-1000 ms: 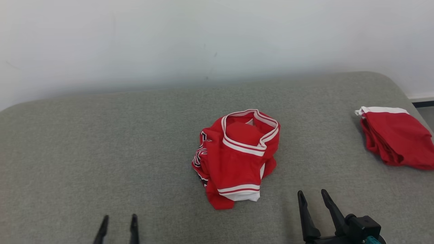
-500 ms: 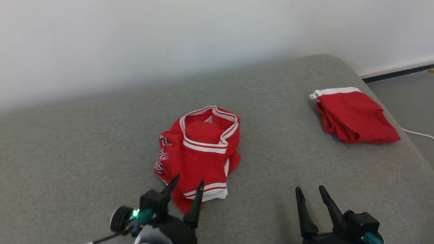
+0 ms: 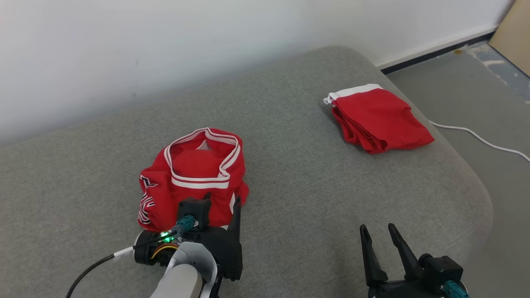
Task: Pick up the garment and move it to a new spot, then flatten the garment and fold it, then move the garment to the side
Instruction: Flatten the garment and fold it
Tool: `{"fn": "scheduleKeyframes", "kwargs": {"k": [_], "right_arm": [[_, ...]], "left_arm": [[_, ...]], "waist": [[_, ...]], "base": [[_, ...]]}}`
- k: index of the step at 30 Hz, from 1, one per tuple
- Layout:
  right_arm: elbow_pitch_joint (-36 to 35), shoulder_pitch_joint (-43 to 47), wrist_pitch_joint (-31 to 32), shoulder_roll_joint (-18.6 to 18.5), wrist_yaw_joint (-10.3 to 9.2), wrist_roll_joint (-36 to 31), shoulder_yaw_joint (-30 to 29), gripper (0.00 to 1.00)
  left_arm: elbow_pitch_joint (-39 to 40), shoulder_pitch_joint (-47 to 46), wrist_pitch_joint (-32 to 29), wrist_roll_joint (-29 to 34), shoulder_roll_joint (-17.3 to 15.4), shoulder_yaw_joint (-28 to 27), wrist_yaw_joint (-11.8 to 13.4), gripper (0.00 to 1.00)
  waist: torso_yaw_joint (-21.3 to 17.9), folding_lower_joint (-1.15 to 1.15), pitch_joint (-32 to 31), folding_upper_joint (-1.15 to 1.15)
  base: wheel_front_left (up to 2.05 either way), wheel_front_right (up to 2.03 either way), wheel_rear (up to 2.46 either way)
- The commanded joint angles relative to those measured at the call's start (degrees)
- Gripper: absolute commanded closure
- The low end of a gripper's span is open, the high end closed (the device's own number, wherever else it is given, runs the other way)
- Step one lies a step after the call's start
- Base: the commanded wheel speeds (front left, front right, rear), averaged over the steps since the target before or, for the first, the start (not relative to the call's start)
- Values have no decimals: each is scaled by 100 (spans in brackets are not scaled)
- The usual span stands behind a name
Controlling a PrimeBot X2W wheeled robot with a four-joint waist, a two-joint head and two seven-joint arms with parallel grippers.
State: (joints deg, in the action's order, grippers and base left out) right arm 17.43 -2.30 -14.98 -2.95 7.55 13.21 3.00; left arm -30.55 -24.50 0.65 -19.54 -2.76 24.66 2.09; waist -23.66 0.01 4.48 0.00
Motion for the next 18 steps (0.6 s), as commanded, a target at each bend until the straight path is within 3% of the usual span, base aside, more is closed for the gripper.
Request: {"fn": "scheduleKeyframes", "kwargs": {"k": [1,8,11,15,18], "right_arm": [[9,-40,-23,16,-14,27,24,0],[-14,-93,-26,15,-14,9,70,0],[-24,-81,-26,15,-14,-7,69,0],[-25,-32,-24,15,-14,-24,43,0],[-8,-50,-19,14,-14,-19,75,0]], "left_arm": [[-53,-84,-27,-28,-24,12,104,0],[-655,-347,34,158,-19,69,1000,0],[-856,-418,124,254,-29,53,1265,0],[-990,-479,269,158,-28,-44,1409,0],[-1011,-536,435,5,-21,-133,1368,0]], "waist": [[-128,-1,97,0],[-241,-1,108,0],[-263,-1,96,0],[-228,-1,82,0],[-188,-1,67,0]], "base": [[0,0,0],[0,0,0],[0,0,0],[0,0,0],[0,0,0]]}}
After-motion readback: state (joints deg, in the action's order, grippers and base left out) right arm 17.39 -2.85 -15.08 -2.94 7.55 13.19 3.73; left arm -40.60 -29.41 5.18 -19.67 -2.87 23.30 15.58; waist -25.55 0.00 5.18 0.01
